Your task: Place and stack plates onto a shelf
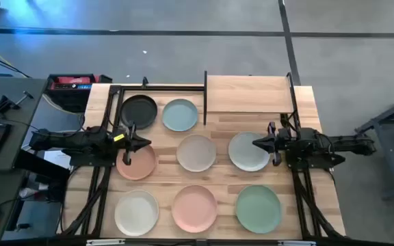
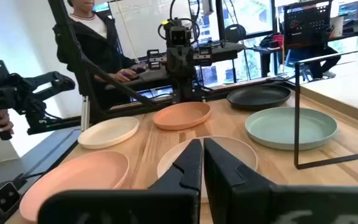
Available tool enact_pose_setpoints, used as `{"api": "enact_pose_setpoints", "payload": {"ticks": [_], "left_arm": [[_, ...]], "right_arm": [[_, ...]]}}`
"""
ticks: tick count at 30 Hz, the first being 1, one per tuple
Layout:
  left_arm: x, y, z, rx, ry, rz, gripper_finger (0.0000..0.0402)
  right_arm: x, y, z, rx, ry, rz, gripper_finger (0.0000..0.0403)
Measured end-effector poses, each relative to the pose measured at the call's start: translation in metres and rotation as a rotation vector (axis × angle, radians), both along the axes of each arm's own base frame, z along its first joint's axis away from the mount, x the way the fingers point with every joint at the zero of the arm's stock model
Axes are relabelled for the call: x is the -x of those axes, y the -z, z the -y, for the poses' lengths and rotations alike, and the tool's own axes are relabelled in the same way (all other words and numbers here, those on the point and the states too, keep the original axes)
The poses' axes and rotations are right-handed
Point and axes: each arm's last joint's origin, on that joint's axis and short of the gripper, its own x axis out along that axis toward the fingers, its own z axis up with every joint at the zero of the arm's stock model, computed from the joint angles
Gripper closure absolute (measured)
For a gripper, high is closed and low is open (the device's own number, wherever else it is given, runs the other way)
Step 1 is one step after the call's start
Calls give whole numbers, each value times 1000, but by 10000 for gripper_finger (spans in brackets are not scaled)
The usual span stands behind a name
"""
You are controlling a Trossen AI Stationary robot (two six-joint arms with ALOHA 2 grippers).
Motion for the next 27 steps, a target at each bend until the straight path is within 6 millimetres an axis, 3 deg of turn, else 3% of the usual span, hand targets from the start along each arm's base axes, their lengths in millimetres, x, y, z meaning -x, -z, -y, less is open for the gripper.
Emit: {"api": "enact_pose_setpoints", "payload": {"ticks": [14,27], "left_arm": [[0,0,0,0,0,0,401],[0,0,0,35,-4,1,401]], "right_arm": [[0,-2,1,-3,20,16,403],[4,-26,3,-23,89,174,403]]}}
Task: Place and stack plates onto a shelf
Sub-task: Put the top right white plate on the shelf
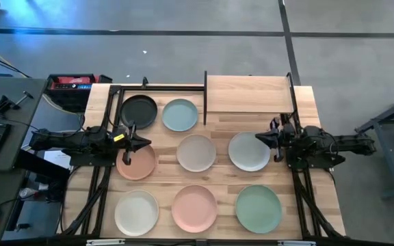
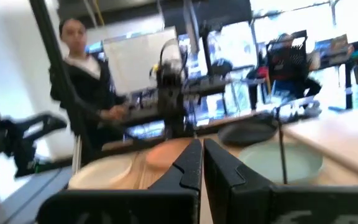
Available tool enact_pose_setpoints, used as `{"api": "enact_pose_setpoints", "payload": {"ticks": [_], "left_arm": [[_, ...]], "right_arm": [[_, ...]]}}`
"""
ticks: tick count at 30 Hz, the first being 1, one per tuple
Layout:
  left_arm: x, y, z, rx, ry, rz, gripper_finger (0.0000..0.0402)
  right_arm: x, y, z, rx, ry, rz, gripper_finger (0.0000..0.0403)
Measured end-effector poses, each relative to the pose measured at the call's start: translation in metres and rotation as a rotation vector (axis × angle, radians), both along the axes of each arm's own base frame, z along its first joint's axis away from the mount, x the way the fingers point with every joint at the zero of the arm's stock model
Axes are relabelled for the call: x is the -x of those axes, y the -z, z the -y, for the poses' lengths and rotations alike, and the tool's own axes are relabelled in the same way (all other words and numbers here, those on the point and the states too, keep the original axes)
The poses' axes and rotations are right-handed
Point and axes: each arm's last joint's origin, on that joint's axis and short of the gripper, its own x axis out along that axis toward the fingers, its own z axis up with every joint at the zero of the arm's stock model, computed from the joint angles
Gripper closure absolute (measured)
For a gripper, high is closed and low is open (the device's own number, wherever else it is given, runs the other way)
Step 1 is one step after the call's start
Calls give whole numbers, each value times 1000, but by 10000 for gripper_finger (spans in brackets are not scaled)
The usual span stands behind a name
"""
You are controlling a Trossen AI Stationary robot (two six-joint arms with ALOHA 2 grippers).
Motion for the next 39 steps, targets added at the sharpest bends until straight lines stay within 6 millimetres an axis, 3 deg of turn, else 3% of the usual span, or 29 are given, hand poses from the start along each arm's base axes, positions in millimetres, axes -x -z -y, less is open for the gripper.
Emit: {"api": "enact_pose_setpoints", "payload": {"ticks": [9,16,22,30,35,39], "left_arm": [[0,0,0,0,-2,1,401],[0,0,0,0,-3,1,401],[0,0,0,-1,-4,1,401],[0,0,0,1,-5,1,401],[0,0,0,1,-5,1,401],[0,0,0,0,-5,1,401]], "right_arm": [[13,-42,5,-19,140,109,403],[10,-79,6,23,206,60,403],[-7,-110,6,-26,240,-98,403],[-36,-137,4,-250,225,-393,403],[-58,-144,1,-358,194,-514,403],[-76,-138,-2,-447,152,-629,403]]}}
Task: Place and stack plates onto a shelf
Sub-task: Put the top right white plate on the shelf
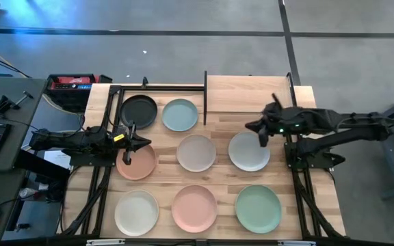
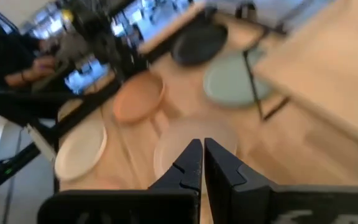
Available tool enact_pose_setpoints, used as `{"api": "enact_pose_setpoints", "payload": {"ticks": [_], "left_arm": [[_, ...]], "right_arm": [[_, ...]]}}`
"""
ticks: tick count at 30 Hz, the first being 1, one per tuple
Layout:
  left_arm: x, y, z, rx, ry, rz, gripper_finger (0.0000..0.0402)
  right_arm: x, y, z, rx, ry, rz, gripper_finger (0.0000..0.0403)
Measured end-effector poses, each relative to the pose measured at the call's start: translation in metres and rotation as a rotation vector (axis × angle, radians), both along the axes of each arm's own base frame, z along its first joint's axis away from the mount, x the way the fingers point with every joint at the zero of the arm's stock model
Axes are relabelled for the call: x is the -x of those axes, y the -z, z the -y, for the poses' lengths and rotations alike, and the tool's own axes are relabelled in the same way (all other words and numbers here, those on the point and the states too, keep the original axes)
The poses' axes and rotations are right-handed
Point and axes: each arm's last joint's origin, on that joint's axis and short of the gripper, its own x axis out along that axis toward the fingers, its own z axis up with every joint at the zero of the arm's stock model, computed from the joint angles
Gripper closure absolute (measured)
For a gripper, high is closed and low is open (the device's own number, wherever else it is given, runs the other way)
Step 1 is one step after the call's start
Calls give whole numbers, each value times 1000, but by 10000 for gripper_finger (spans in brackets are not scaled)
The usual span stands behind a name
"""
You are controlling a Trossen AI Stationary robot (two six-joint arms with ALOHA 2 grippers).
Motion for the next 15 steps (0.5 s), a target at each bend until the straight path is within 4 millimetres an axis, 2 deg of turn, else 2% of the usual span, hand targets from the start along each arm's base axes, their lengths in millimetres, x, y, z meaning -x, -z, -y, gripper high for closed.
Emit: {"api": "enact_pose_setpoints", "payload": {"ticks": [7,15], "left_arm": [[0,0,0,0,0,0,401],[0,0,0,-1,2,0,401]], "right_arm": [[-27,18,-7,-145,-62,-131,403],[-46,37,-13,-191,-120,-236,403]]}}
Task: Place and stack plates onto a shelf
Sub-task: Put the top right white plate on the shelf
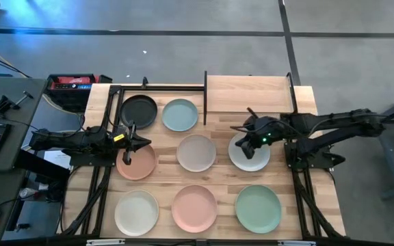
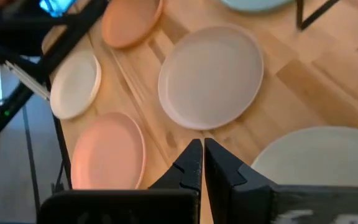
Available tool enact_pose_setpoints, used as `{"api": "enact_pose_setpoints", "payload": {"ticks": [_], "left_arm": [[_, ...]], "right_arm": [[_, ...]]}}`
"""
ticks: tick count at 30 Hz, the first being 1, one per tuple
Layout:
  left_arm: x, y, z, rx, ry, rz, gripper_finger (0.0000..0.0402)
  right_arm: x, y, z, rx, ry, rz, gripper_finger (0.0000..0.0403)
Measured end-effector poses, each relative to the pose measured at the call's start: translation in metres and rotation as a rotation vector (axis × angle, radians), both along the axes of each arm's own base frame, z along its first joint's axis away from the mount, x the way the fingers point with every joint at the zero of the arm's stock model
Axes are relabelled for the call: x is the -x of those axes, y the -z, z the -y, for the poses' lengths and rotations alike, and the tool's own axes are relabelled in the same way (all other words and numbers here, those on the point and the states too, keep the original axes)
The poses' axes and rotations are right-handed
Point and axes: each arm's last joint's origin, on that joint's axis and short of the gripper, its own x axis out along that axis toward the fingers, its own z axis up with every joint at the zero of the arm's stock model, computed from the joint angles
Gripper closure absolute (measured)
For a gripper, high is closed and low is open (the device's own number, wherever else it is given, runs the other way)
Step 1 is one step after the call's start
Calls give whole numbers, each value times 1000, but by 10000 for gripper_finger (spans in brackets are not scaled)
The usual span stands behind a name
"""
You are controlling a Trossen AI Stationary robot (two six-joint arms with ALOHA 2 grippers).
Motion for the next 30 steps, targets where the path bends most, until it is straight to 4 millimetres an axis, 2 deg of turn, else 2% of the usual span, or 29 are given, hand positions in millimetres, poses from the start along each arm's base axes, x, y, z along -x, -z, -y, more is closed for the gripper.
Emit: {"api": "enact_pose_setpoints", "payload": {"ticks": [10,19,30], "left_arm": [[0,0,0,0,1,0,401],[0,0,0,0,1,0,401],[0,0,0,0,0,0,401]], "right_arm": [[-17,21,-3,-89,18,-120,397],[-30,42,-18,-158,37,-231,325],[-49,87,-34,-143,112,-429,316]]}}
